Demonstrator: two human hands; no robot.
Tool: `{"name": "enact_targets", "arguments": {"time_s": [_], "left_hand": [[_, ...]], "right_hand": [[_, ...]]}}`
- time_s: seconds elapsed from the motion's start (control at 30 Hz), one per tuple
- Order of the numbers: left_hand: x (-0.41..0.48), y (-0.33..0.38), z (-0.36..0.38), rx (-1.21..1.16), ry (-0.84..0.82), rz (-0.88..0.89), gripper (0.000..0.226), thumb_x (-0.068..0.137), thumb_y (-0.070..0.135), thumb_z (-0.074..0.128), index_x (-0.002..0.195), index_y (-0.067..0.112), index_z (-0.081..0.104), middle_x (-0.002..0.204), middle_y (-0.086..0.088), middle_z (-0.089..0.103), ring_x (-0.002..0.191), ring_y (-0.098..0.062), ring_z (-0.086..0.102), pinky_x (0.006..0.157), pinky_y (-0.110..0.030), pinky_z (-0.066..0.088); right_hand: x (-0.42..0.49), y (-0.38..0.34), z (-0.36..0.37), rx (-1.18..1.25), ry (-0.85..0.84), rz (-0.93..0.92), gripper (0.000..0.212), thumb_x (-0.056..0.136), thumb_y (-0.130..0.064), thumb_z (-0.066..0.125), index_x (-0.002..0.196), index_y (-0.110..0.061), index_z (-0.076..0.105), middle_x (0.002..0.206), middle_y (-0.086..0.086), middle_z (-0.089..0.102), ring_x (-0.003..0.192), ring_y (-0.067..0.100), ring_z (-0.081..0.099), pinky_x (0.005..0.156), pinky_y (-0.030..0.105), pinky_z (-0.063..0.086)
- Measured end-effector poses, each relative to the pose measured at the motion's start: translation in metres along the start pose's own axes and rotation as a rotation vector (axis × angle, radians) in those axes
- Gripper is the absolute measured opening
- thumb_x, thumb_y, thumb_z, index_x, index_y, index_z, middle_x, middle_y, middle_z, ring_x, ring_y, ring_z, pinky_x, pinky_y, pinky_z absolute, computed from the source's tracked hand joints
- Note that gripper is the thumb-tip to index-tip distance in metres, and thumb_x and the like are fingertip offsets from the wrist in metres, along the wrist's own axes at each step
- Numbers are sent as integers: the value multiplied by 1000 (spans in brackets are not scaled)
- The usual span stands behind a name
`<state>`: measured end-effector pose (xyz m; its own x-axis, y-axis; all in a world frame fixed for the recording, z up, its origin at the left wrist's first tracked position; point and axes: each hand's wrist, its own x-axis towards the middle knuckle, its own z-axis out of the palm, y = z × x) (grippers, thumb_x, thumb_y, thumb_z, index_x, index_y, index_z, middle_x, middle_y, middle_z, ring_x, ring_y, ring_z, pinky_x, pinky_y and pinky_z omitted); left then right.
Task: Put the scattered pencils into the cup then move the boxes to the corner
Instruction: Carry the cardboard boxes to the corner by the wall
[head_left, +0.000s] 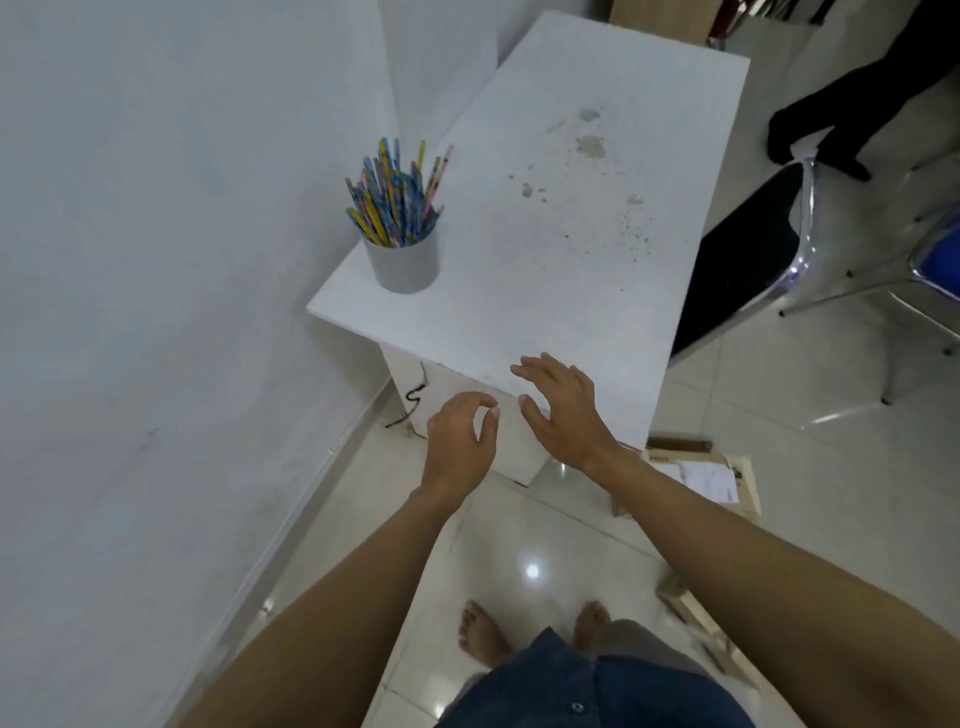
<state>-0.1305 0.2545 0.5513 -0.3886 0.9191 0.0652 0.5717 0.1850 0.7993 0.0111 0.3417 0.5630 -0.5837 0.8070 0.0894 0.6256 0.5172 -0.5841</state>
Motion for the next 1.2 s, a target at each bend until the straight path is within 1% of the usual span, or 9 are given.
{"name": "enact_targets", "arguments": {"time_s": [0.17,0.3,0.4,0.5,0.77,0.83,0.9,1.0,1.2], "left_hand": [[-45,10,60,-25,-102,-1,17,96,19,54,106,10,65,105,-2,68,99,-16,62,90,-29,48],[-82,24,113,-9,-238,-19,14,94,15,56,101,9,66,100,-2,69,94,-17,63,86,-32,50],[-98,46,156,23,-297,6,12,93,14,57,100,10,66,100,-1,68,93,-16,63,84,-24,46],[-108,70,201,53,-325,0,10,93,15,57,98,12,65,98,1,67,91,-15,62,83,-27,47],[-159,133,333,59,-355,-198,12,94,22,54,102,15,61,104,2,65,100,-17,60,91,-34,46],[-170,142,350,37,-402,-240,15,95,22,54,105,14,61,107,1,65,102,-17,59,95,-36,46],[-173,146,370,26,-426,-282,16,94,22,55,106,13,62,108,0,65,103,-17,59,96,-38,46],[-162,141,389,46,-464,-317,17,95,23,54,106,13,62,108,0,65,104,-17,59,96,-38,46],[-95,95,443,123,-541,-338,16,94,25,55,105,16,60,109,0,64,104,-18,58,92,-33,46]], "right_hand": [[-50,43,-14,44,98,96,37,94,-12,55,131,-17,58,138,1,53,135,17,41,111,37,24],[-100,88,-33,36,142,174,36,92,-13,55,127,-17,60,133,0,55,129,16,45,106,25,21],[-143,131,-51,50,124,217,35,92,-15,51,126,-17,60,130,1,56,126,16,45,104,27,24],[-185,176,-69,59,112,285,34,91,-12,54,124,-17,61,129,1,56,126,17,46,99,28,26],[-285,296,-123,74,-157,445,40,92,-15,57,132,-16,57,139,6,47,133,22,39,103,29,27],[-297,318,-130,72,-214,497,41,93,-17,57,134,-16,54,141,5,45,133,24,38,108,39,34],[-305,342,-132,85,-254,587,41,94,-20,56,135,-16,53,142,6,43,132,26,39,108,44,34],[-308,371,-125,95,-265,699,43,96,-24,55,138,-19,49,143,6,42,132,25,39,108,41,34],[-288,429,-88,200,-156,854,42,95,-22,55,136,-17,49,139,9,44,130,26,41,105,41,40]]}}
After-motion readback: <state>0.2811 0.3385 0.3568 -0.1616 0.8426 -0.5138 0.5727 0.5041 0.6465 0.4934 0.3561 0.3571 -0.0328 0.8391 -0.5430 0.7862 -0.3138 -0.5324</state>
